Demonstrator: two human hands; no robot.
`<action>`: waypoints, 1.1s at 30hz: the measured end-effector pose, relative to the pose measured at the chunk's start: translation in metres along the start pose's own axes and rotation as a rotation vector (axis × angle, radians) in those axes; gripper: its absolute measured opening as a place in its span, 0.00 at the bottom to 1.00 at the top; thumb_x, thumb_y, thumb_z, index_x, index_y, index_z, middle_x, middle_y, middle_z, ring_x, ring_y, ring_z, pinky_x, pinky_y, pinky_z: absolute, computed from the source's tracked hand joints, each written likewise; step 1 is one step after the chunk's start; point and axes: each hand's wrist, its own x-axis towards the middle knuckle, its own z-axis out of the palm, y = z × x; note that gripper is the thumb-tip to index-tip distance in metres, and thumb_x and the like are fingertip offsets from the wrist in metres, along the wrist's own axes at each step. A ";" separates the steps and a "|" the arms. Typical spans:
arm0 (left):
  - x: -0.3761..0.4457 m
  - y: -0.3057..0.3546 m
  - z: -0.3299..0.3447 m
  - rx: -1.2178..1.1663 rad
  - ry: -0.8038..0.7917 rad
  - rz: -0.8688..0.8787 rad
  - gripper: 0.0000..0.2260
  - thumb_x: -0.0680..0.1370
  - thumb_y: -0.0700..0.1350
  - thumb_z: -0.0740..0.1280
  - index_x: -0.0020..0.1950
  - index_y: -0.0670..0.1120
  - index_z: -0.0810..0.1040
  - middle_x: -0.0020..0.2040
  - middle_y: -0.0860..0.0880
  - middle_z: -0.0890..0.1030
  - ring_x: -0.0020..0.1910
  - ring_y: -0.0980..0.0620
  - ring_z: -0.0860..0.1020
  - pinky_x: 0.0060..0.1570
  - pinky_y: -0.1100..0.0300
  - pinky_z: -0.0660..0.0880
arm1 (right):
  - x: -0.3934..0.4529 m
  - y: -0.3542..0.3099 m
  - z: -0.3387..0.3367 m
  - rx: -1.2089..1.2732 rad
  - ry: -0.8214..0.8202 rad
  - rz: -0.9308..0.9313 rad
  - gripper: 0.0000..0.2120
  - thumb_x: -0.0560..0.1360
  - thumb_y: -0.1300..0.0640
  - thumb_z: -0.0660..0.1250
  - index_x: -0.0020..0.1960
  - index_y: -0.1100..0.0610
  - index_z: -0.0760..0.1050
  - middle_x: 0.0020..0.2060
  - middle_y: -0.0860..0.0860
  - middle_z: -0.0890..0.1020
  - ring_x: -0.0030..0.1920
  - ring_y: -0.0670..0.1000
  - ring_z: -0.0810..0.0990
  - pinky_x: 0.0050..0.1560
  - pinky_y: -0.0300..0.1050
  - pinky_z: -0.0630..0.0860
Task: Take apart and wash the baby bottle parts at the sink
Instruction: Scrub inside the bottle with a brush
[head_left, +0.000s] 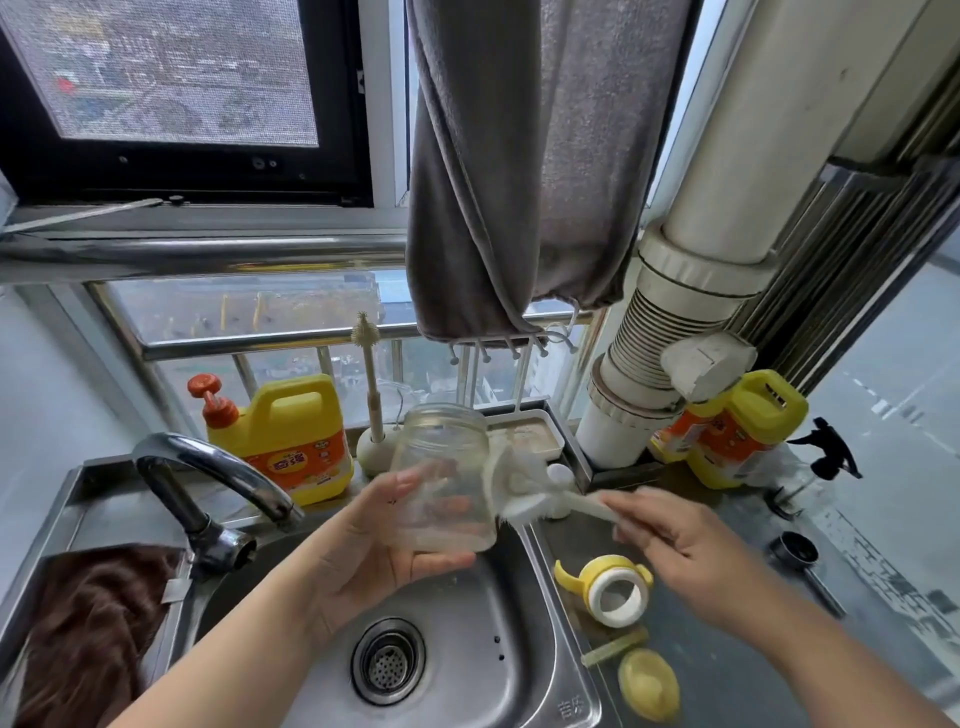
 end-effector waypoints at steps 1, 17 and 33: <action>0.001 -0.001 0.003 0.001 -0.017 -0.002 0.44 0.52 0.49 0.83 0.65 0.41 0.74 0.60 0.31 0.76 0.51 0.35 0.80 0.42 0.47 0.82 | 0.004 -0.008 0.003 0.029 0.006 -0.015 0.24 0.78 0.62 0.63 0.56 0.31 0.71 0.45 0.37 0.77 0.47 0.41 0.77 0.45 0.31 0.71; 0.001 -0.006 0.013 -0.046 -0.042 0.040 0.37 0.49 0.49 0.84 0.56 0.44 0.82 0.55 0.37 0.81 0.49 0.38 0.81 0.43 0.44 0.81 | 0.010 -0.030 0.021 0.287 -0.014 0.061 0.13 0.70 0.40 0.63 0.44 0.47 0.82 0.41 0.43 0.81 0.45 0.42 0.79 0.45 0.29 0.72; -0.005 -0.006 0.011 -0.080 -0.049 0.015 0.39 0.53 0.49 0.83 0.62 0.42 0.78 0.61 0.35 0.77 0.53 0.36 0.80 0.45 0.44 0.80 | 0.013 -0.023 0.002 0.284 0.127 0.244 0.15 0.66 0.38 0.62 0.43 0.45 0.81 0.34 0.37 0.82 0.37 0.35 0.78 0.38 0.29 0.69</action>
